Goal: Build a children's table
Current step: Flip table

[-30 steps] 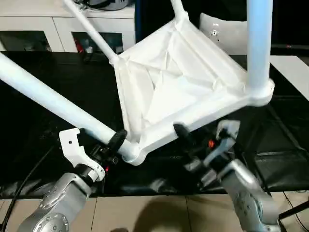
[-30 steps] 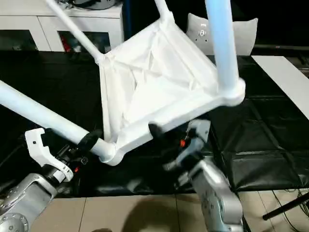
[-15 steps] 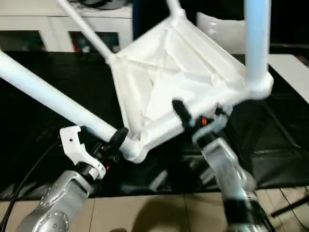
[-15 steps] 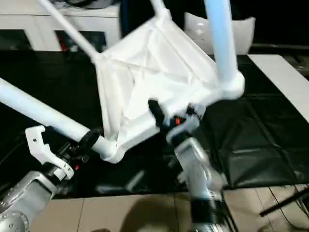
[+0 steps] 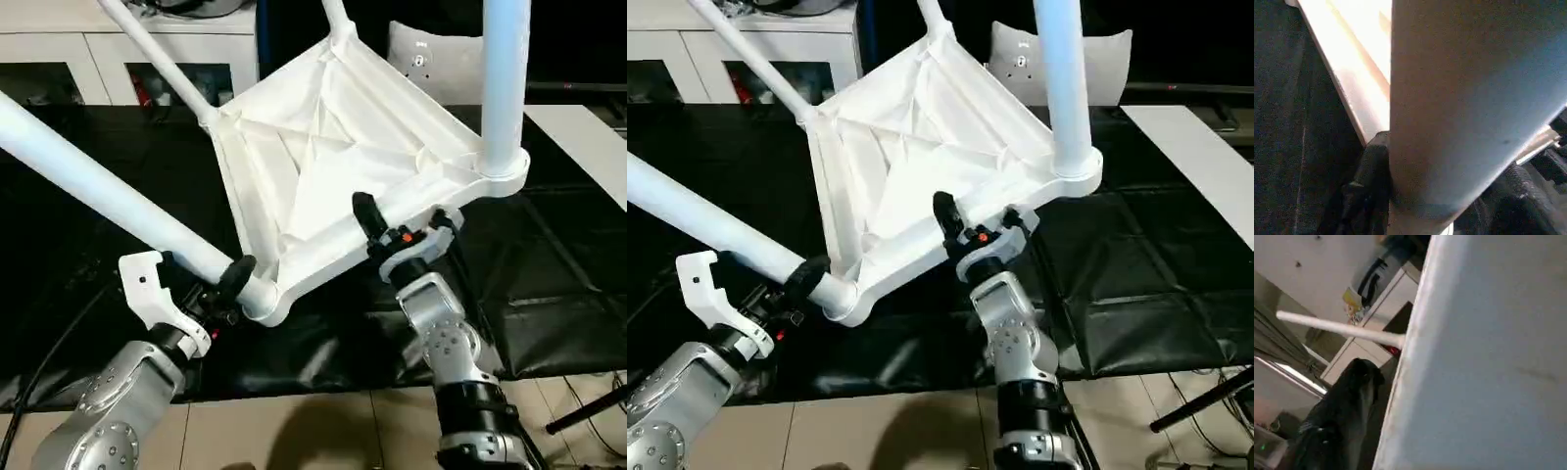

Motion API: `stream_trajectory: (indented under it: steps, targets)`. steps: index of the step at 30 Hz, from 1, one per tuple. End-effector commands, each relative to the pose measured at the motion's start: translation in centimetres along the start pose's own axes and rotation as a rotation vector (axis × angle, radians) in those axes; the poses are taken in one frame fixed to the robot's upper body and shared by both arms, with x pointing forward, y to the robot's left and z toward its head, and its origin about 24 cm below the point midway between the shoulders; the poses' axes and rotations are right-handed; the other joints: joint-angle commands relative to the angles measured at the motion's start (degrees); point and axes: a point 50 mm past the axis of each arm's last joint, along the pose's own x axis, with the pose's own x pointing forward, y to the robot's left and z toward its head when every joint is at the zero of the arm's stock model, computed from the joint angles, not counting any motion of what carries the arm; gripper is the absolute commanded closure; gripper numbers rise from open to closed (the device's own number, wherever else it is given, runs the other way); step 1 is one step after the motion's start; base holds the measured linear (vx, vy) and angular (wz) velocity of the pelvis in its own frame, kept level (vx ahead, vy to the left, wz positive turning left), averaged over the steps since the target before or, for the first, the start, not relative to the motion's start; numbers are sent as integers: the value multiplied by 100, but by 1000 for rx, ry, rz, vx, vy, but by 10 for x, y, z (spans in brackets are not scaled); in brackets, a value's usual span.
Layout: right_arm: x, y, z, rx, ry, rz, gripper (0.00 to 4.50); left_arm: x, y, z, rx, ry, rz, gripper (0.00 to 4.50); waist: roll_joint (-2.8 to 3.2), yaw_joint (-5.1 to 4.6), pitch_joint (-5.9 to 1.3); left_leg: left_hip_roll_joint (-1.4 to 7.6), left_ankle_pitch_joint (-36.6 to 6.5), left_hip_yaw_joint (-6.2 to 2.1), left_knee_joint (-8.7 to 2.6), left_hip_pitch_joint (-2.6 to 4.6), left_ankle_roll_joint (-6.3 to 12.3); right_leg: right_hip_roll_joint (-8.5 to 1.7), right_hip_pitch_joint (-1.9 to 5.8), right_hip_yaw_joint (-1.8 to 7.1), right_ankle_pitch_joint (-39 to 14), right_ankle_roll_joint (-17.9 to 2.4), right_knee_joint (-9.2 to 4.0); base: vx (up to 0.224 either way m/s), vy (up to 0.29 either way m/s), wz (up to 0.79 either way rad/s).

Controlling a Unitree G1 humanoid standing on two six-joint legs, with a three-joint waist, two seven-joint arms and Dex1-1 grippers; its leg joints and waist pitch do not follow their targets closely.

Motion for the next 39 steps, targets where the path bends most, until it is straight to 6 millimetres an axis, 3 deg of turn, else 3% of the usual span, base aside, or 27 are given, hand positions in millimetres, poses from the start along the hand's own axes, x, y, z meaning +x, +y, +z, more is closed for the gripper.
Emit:
stream_trajectory:
  steps: [1,4,5,10,13,16,17,20,22,23,24,27,28,30,33,38,39]
  targets:
    - [13,24,0,1,11,99,160,7,-14,-21,-71,105,-114,252,-37,29,-285,670,-242,-307,-473,-30,225,-791,292,560,-1215,-539,-444,0,0,0]
    - [13,22,2,8,2,93,186,7,-14,-21,-54,114,-113,252,14,37,-283,674,-213,-305,-467,-31,218,-793,281,559,-1147,-580,-433,0,0,0]
    - [13,21,2,-1,2,91,193,7,-13,-22,-38,121,-112,252,-7,30,-286,673,-212,-304,-467,-31,218,-783,283,558,-1117,-577,-429,0,0,0]
    - [12,19,7,-23,-36,69,233,9,-4,-21,46,121,-53,252,15,47,-285,666,-254,-299,-464,-19,240,-784,270,558,-1183,-546,-449,0,0,0]
    - [11,18,12,-24,-59,54,237,8,-4,-20,38,115,-67,181,11,77,-281,673,-332,-301,-477,-13,170,-789,269,564,-1300,-529,-455,0,0,0]
    - [11,15,17,-25,-82,39,239,6,-4,-20,37,116,-81,170,15,76,-291,687,-310,-307,-481,-13,137,-787,270,562,-1133,-579,-426,0,0,0]
    - [9,8,32,-33,-148,-6,239,0,-2,-20,61,119,-93,155,8,84,-293,675,-272,-302,-475,-16,156,-795,271,565,-1085,-587,-418,0,0,0]
    - [7,4,41,-45,-192,-35,239,-3,-1,-21,70,125,-99,132,8,83,-323,646,-31,-286,-441,-27,240,-779,267,563,-759,-631,-369,0,0,0]
    - [4,-2,53,-55,-244,-71,239,-9,2,-21,90,134,-101,111,33,124,-315,669,-112,-273,-443,20,220,-779,225,568,-823,-639,-393,0,0,0]
    - [-6,-12,76,-126,-333,-136,239,-19,9,-22,151,147,-102,101,15,125,-302,658,-187,-276,-460,0,212,-762,238,564,-845,-626,-395,0,0,0]
    - [-10,-16,84,-168,-358,-156,239,-21,11,-22,179,148,-101,95,19,141,-298,652,-238,-276,-461,6,214,-744,229,560,-899,-573,-388,0,0,0]
    - [-17,-21,92,-228,-368,-186,239,-22,12,-19,217,130,-98,84,46,272,-289,667,-294,-244,-462,65,165,-733,188,566,-1072,-429,-420,0,0,0]
    - [-21,-24,96,-259,-371,-193,239,-20,10,-16,238,111,-104,84,16,279,-274,677,-325,-248,-479,56,147,-726,191,567,-1114,-408,-420,0,0,0]
    - [-31,-26,105,-330,-369,-208,239,-17,4,-8,273,66,-139,73,17,316,-285,690,-382,-257,-490,79,34,-740,193,576,-1062,-379,-401,0,0,0]
    - [-36,-23,112,-395,-364,-210,239,-16,-4,0,312,38,-193,49,-13,286,-293,671,-325,-266,-495,16,46,-767,252,574,-934,-391,-365,0,0,0]
    - [-41,-20,118,-627,-218,-242,239,-15,-20,20,425,42,-347,10,-34,188,-261,609,-431,-248,-481,14,103,-718,246,553,-1544,-184,-442,0,0,0]
    - [-42,-19,118,-646,-187,-243,239,-14,-22,23,447,48,-367,5,-63,165,-270,606,-421,-249,-476,9,108,-714,255,550,-1568,-174,-427,0,0,0]
